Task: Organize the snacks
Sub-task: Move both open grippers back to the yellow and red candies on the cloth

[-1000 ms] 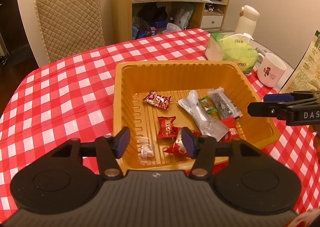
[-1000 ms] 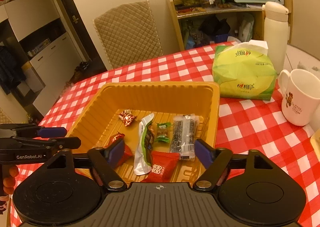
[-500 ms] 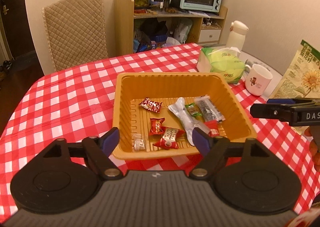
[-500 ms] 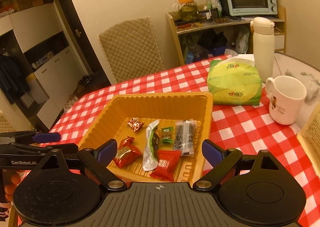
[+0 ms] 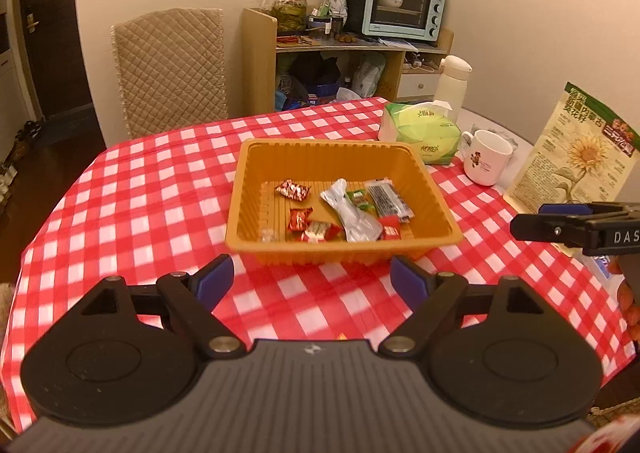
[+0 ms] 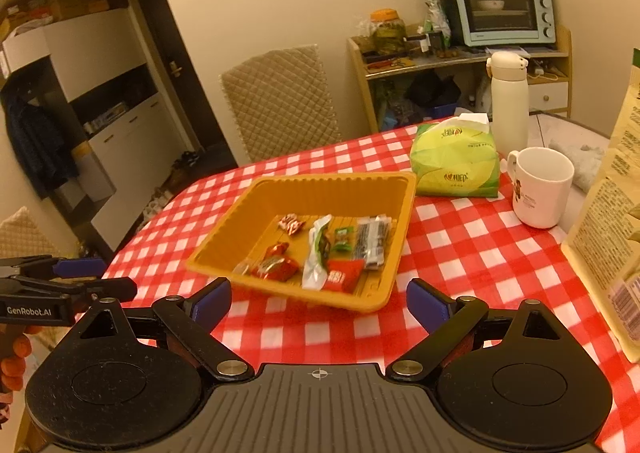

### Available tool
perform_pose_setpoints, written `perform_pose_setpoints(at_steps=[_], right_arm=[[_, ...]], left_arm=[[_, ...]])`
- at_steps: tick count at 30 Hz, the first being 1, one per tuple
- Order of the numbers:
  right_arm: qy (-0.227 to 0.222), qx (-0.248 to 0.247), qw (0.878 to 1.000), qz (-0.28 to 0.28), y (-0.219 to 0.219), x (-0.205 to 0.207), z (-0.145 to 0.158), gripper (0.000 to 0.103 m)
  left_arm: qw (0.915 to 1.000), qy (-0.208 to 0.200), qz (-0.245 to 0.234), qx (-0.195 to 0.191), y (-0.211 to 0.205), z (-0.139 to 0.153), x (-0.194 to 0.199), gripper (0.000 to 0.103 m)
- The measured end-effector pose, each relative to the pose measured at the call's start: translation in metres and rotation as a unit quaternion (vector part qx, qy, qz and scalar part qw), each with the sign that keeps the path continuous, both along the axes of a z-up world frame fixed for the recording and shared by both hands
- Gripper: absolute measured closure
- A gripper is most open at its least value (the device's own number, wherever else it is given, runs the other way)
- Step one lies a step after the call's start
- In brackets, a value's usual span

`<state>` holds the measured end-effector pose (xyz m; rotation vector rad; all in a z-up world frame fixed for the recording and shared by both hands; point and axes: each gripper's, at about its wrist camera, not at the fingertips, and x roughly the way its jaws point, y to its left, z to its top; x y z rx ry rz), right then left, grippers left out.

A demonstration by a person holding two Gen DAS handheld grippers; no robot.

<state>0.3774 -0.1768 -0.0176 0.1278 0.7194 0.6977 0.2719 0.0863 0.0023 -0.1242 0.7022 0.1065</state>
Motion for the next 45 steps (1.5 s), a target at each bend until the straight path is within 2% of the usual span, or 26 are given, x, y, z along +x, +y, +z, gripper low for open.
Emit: perform_pose_setpoints(at_steps=[8,20,27,45], right_arm=[[0.009,-0.007,1.000,0.025,-0.016,-0.040,-0.004,0.009],[0.010,-0.037,0.995,0.087,-0.031,-0.088,-0.017,0.009],[0.008,-0.054,0.992,0.112,-0.036,-0.108,-0.026,0.009],[0.048,-0.086,0.982,0.161,-0.034,-0.130,-0.062,0.009]], left_arm=[[0.9994,0.002,0.028,-0.018,-0.019,0.002,-0.052,0.019],[0.9978,0.028,0.057,-0.019,-0.054,-0.011,-0.114,0.018],[0.9964,0.041,0.070,-0.027,-0.068,-0.019,-0.134,0.018],[0.9901,0.083,0.104,-0.044,-0.081,-0.048,-0.160,0.018]])
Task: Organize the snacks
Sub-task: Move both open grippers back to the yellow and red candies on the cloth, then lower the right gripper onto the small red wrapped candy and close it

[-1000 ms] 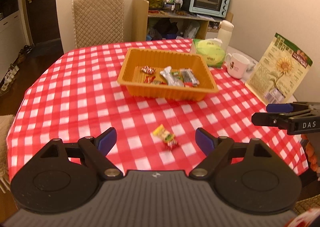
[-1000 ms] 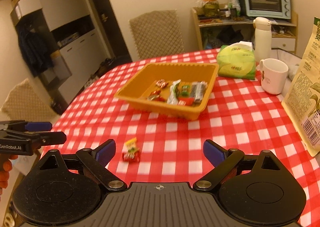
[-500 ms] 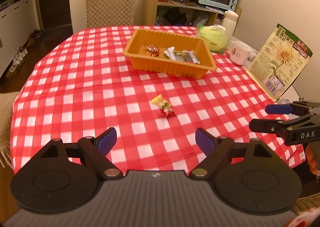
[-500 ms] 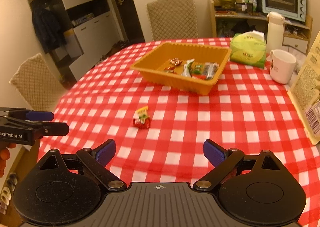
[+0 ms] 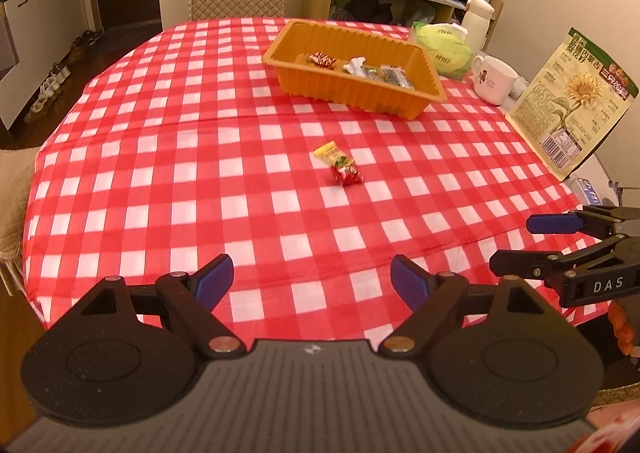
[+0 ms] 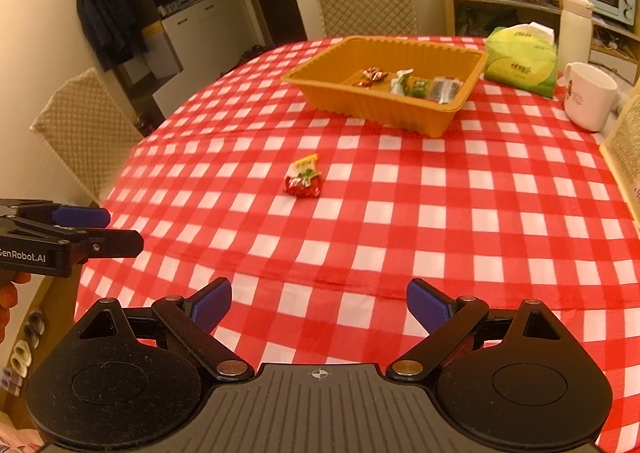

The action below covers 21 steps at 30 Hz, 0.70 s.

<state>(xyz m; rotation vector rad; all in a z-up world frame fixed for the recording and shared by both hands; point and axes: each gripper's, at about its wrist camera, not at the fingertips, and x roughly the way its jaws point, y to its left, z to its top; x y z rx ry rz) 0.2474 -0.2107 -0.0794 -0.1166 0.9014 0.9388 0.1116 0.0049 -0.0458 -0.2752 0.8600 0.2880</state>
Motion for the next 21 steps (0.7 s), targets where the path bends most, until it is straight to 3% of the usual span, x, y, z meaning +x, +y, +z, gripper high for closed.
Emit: perform_pose_setpoints(at_steps=[21], right_arm=[[0.014,-0.023,0.999,0.022,0.039,-0.002,-0.014,0.009]], left_arm=[[0.9996,0.023,0.005,-0.016,0.024,-0.016,-0.001,0.019]])
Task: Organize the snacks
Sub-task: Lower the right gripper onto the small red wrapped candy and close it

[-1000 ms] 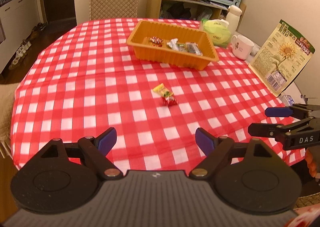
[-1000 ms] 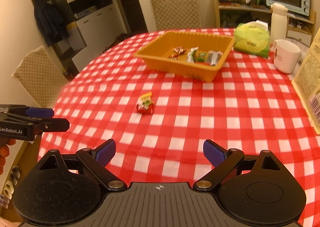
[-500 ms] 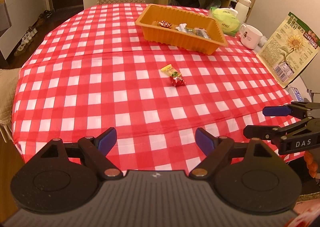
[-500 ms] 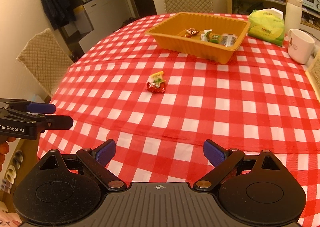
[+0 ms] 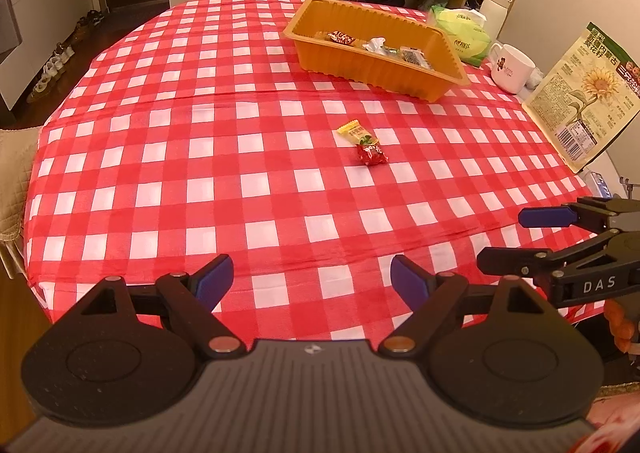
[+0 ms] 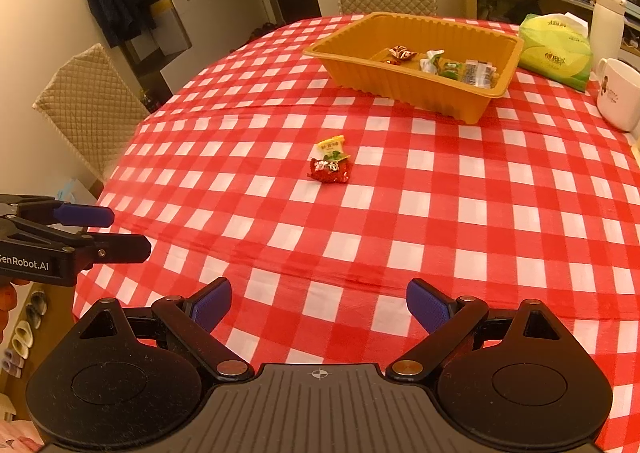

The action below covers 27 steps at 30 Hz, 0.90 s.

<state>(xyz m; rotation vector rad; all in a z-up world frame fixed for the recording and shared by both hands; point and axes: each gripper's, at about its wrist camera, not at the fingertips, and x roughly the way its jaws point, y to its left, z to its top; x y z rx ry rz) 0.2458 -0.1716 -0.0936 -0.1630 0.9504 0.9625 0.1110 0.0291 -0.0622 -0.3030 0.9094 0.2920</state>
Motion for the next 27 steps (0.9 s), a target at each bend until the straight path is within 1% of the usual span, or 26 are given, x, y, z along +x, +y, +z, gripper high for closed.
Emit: perform_pose_setpoints(at_steps=[11,17,21,22,23,25,27], right_arm=[[-0.006,-0.003,1.000,-0.024,0.026,0.013,-0.007,0.010],[-0.005,-0.003,0.999,-0.036,0.046,0.024,-0.012,0.010],[-0.015,-0.006,0.999,-0.037,0.062,0.031,-0.017,0.010],[-0.018,-0.006,0.999,-0.037,0.066,0.032,-0.018,0.011],[-0.021,-0.006,0.999,-0.037,0.070,0.034,-0.019,0.016],[-0.025,-0.006,0.999,-0.037,0.078,0.038,-0.022,0.022],[-0.027,-0.009,0.999,-0.040,0.085,0.043,-0.026,0.024]], left_arm=[[0.9999,0.005,-0.014,0.001,0.021,-0.005,0.018,0.019],[0.9996,0.009,-0.025,0.001,0.034,-0.011,0.032,0.019],[0.9995,0.010,-0.030,0.002,0.043,-0.015,0.043,0.019],[0.9995,0.010,-0.031,0.002,0.046,-0.015,0.045,0.019],[0.9994,0.010,-0.032,0.003,0.048,-0.016,0.048,0.019],[0.9994,0.011,-0.033,0.006,0.054,-0.018,0.054,0.019],[0.9994,0.011,-0.033,0.009,0.059,-0.021,0.059,0.019]])
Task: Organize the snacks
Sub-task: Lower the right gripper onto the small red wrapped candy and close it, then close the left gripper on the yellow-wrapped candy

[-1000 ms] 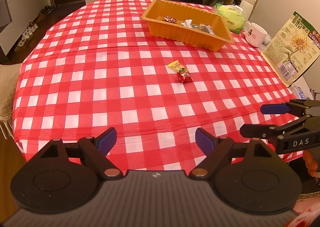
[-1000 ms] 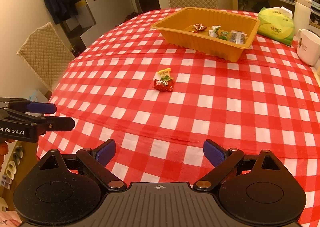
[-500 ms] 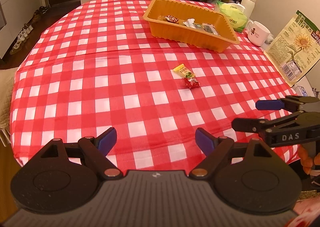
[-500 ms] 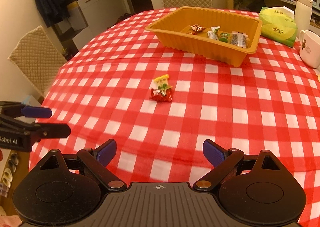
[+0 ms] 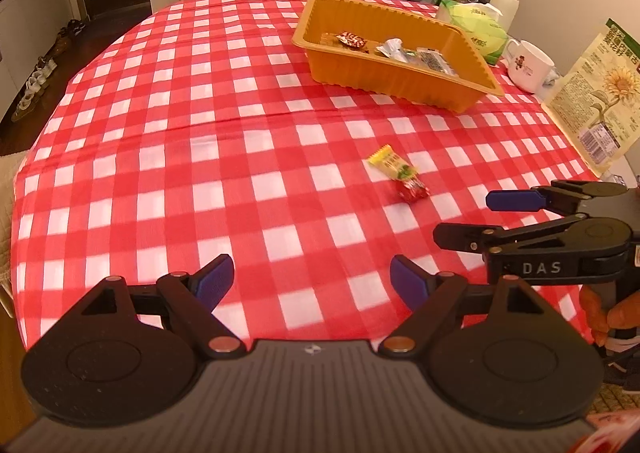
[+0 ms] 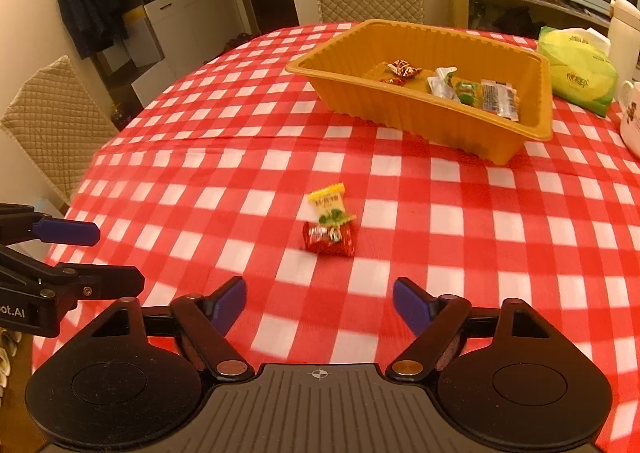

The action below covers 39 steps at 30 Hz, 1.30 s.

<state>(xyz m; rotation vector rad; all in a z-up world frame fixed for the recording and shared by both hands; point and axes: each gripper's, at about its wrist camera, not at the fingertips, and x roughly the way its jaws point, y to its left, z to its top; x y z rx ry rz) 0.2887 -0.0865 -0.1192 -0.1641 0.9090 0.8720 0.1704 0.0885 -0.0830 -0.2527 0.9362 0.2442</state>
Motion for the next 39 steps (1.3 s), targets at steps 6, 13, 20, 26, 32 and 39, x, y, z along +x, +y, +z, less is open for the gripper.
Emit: perform_pose_setpoints(at_steps=[6,13,20,26,32,39], right_arm=[[-0.011,-0.008,1.000,0.003,0.020,0.010,-0.009,0.035],[-0.018,-0.019,1.000,0.006,0.038,0.019,-0.021,0.047],[-0.023,-0.021,1.000,0.005,0.045,0.024,-0.027,0.063],[-0.042,-0.026,0.999,0.005,0.040,0.023,-0.028,0.074],[-0.038,-0.023,0.999,-0.016,0.020,0.026,-0.022,0.080],[-0.026,-0.011,0.997,-0.074,-0.012,0.036,-0.011,0.080]], left_arm=[[1.0000,0.002,-0.001,0.006,0.015,-0.006,0.016,0.019],[0.9999,0.008,-0.009,0.003,0.025,-0.012,0.027,0.020],[0.9997,0.013,-0.023,0.001,0.027,-0.017,0.037,0.020],[0.9991,0.016,-0.039,0.000,0.024,-0.020,0.046,0.024],[0.9980,0.013,-0.061,-0.003,0.015,-0.024,0.059,0.029],[0.9949,0.010,-0.098,-0.020,-0.003,-0.030,0.084,0.040]])
